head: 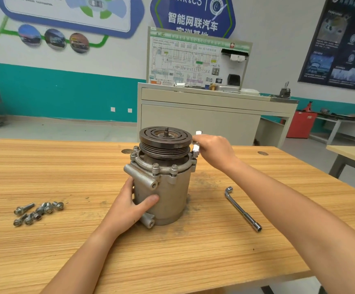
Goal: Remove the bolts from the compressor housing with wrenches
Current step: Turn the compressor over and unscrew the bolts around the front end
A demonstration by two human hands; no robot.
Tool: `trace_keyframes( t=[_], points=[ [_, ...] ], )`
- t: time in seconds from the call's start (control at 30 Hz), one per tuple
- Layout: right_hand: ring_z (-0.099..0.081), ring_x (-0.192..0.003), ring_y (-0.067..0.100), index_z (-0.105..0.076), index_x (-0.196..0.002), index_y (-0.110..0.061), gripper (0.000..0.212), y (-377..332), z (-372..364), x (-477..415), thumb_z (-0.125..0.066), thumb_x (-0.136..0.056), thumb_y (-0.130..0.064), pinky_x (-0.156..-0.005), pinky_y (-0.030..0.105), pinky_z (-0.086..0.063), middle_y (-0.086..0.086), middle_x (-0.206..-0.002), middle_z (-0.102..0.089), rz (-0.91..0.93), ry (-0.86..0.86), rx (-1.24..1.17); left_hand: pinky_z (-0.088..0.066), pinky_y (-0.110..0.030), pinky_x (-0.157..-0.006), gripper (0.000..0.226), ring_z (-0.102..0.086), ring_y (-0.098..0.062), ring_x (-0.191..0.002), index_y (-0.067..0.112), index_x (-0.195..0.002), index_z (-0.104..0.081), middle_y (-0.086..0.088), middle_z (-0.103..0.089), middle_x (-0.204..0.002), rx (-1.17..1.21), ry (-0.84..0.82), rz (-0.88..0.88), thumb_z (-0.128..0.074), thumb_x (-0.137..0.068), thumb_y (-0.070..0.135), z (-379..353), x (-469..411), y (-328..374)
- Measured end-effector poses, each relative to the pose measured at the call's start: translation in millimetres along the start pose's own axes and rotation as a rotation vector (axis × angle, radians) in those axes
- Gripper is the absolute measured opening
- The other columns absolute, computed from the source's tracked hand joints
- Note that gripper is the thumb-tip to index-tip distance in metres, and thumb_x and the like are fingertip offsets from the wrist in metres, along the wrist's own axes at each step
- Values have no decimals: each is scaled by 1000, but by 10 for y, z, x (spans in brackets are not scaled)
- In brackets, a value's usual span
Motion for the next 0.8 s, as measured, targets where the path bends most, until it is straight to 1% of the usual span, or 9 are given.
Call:
trace_keyframes(
  t=[0.03, 0.1, 0.2, 0.3, 0.37, 0.43, 0.53, 0.67, 0.8],
  points=[
    [-64, -92, 30, -60, -119, -9, 30, 33, 49, 42, -43, -95, -8, -72, 38, -51, 11, -103, -69, -75, 22, -28, -43, -5, -70, 46, -52, 16, -100, 51, -107, -41, 22, -56, -113, 0, -1, 2, -71, -80, 29, 1, 3, 3],
    [-63, -74, 31, -54, -119, -6, 29, 67, 211, 166, -40, -98, -19, -65, 42, -49, 14, -83, -67, -232, 82, -151, -42, -2, -70, 45, -50, 20, -98, 50, -107, -40, 23, -55, -112, -7, -3, -4, -71, -80, 29, -1, 5, 17],
    [-49, -52, 23, -45, -117, -10, 26, 78, 487, 428, -33, -99, -24, -49, 34, -38, 2, -59, -52, -288, 39, -225, -41, 0, -69, 45, -48, 25, -97, 49, -106, -40, 24, -54, -113, -2, -4, -11, -71, -80, 29, -7, 3, 26],
    [-50, -58, 22, -37, -122, -22, 25, -30, 710, 686, -30, -98, -28, -50, 32, -38, 1, -64, -51, -212, -218, 44, -41, 0, -69, 44, -49, 24, -96, 48, -105, -41, 22, -54, -113, 4, -1, -9, -71, -80, 28, -9, 13, 36],
    [-48, -61, 19, -31, -130, -27, 31, -119, 786, 750, -29, -99, -26, -51, 31, -37, -2, -65, -48, -195, -316, 175, -43, -4, -71, 44, -51, 17, -99, 48, -106, -40, 22, -54, -113, 7, -1, -2, -71, -81, 29, -7, 16, 40],
    [-44, -58, 14, -26, -135, -29, 37, -191, 810, 733, -31, -99, -22, -46, 28, -33, -4, -63, -46, -189, -332, 235, -42, -9, -75, 45, -50, 10, -105, 47, -109, -40, 20, -54, -115, 10, -6, 2, -70, -81, 30, -7, 18, 45],
    [-47, -61, 16, -21, -139, -27, 46, -261, 784, 668, -34, -97, -13, -45, 27, -31, -2, -67, -48, -191, -353, 299, -41, -6, -73, 45, -49, 12, -104, 47, -110, -39, 20, -55, -116, 3, -5, 1, -70, -82, 29, -3, 26, 58],
    [-32, -51, 12, -27, -137, -20, 48, -380, 795, 593, -36, -93, -4, -41, 26, -23, -3, -60, -36, -174, -400, 392, -41, -7, -74, 45, -50, 11, -104, 50, -107, -39, 21, -55, -115, 14, -15, 1, -70, -82, 29, -2, 36, 69],
    [-29, -47, 14, -31, -134, -12, 49, -524, 889, 535, -36, -88, 2, -38, 26, -21, -1, -58, -33, -102, -440, 522, -41, -12, -78, 45, -51, 5, -107, 48, -108, -40, 20, -55, -116, 25, -10, 1, -70, -82, 28, -7, 28, 62]
  ],
)
Point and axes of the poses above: each hand's wrist, its own x-axis away from the middle knuckle, its own z-axis out of the back of the hand, y = z × x, the point moved 1 cm from there along -x, towards the middle knuckle
